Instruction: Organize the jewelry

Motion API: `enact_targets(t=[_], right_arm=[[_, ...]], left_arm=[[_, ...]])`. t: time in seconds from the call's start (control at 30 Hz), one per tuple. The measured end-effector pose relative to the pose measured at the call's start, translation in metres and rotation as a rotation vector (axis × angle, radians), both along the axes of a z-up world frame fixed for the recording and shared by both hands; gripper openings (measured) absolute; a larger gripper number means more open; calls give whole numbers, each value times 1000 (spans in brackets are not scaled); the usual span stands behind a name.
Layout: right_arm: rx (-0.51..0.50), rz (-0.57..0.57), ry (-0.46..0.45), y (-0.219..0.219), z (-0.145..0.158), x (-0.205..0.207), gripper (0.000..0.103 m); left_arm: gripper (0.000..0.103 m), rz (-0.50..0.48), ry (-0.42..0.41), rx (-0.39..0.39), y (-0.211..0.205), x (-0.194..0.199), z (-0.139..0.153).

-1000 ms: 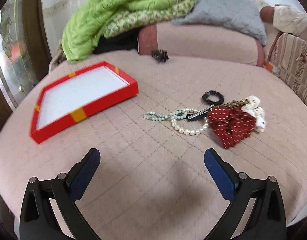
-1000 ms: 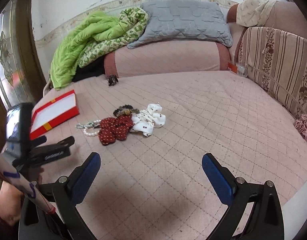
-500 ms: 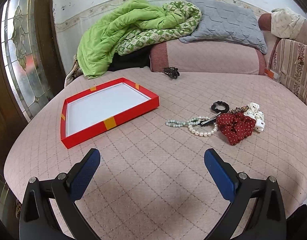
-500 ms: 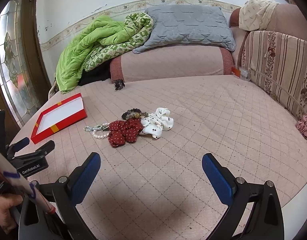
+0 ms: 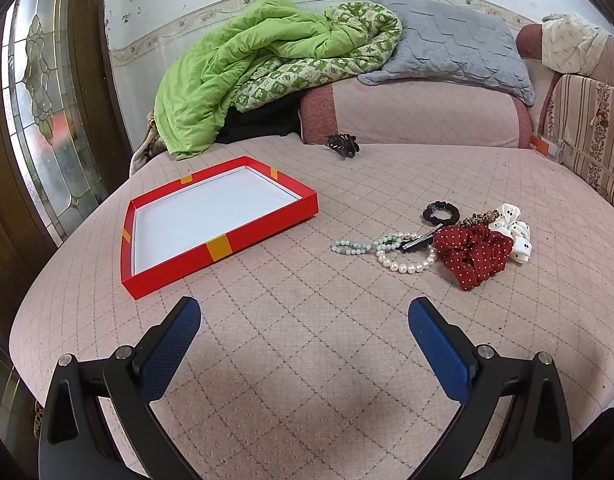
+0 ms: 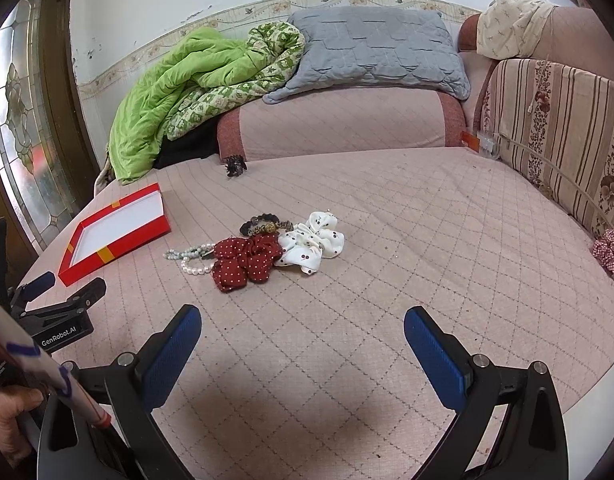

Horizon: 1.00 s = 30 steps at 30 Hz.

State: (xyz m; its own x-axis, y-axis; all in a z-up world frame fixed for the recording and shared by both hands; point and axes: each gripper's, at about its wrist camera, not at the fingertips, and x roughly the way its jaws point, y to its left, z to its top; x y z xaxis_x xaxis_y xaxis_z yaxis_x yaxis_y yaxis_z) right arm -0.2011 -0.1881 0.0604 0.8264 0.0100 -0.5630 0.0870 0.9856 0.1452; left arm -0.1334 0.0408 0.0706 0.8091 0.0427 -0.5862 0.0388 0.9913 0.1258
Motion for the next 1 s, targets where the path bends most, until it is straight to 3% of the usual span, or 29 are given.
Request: enact_targets(t=[1.0], right_arm=[[15,6,26,-3,-4,7,103]], left_arm=[[103,-10,20,3,-7,6,-7]])
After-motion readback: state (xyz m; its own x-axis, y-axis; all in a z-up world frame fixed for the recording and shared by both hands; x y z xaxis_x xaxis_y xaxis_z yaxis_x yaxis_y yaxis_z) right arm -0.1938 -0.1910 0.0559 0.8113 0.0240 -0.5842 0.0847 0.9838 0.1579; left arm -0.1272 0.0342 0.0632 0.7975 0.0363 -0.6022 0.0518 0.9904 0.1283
